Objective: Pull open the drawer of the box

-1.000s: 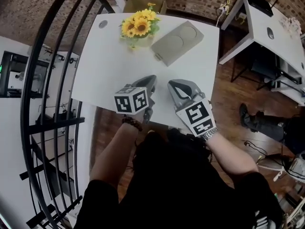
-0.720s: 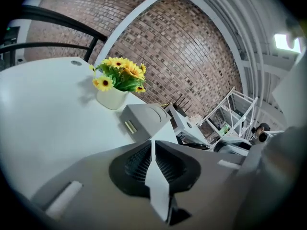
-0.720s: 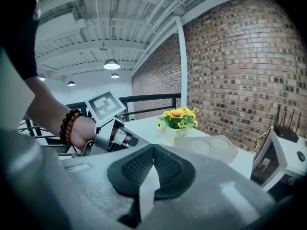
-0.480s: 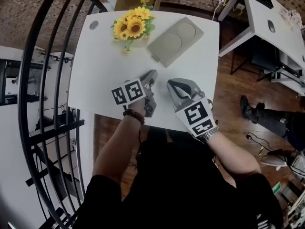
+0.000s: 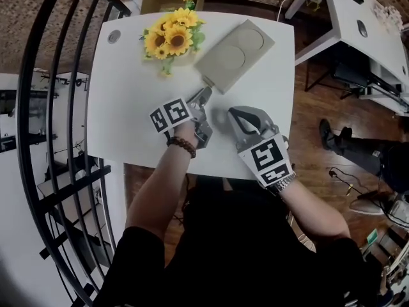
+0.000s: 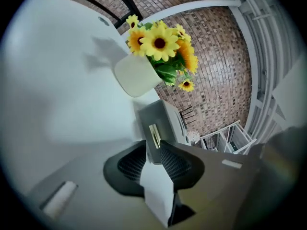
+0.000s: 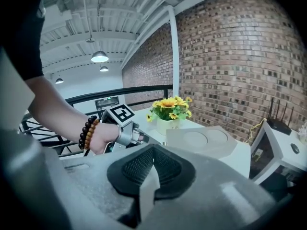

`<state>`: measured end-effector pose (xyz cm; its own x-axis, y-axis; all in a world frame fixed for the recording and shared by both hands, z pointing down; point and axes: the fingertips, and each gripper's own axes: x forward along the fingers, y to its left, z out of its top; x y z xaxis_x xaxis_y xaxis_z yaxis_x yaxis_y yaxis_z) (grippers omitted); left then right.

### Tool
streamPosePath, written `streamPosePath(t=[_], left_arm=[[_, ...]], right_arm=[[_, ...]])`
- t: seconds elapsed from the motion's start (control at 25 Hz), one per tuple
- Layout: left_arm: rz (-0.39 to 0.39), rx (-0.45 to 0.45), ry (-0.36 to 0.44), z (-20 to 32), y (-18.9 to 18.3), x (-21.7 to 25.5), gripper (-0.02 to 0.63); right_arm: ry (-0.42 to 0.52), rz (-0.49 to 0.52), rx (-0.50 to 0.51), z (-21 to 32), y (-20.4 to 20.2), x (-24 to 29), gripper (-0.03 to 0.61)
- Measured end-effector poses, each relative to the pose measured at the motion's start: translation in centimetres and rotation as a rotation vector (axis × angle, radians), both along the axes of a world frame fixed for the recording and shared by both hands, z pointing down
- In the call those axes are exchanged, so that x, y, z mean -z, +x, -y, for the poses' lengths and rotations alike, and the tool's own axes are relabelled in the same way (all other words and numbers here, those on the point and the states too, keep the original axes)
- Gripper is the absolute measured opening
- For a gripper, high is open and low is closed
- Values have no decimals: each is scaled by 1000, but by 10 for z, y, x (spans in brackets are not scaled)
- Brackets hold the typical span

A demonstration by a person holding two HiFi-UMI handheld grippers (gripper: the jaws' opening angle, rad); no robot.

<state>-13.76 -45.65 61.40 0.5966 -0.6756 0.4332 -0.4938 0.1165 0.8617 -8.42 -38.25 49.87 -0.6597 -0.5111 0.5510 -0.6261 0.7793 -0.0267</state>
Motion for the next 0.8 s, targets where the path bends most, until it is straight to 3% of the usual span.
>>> streamPosePath(t=[0.32,0.8], left_arm=[[-76,-42,-1,3,2,-5,110],[-124,-57,23,7,3,-4,107]], right_arm=[[-21,-6,-17,9,-8,-10,-9],[-30,-8,-17,14,-12,-14,-9]])
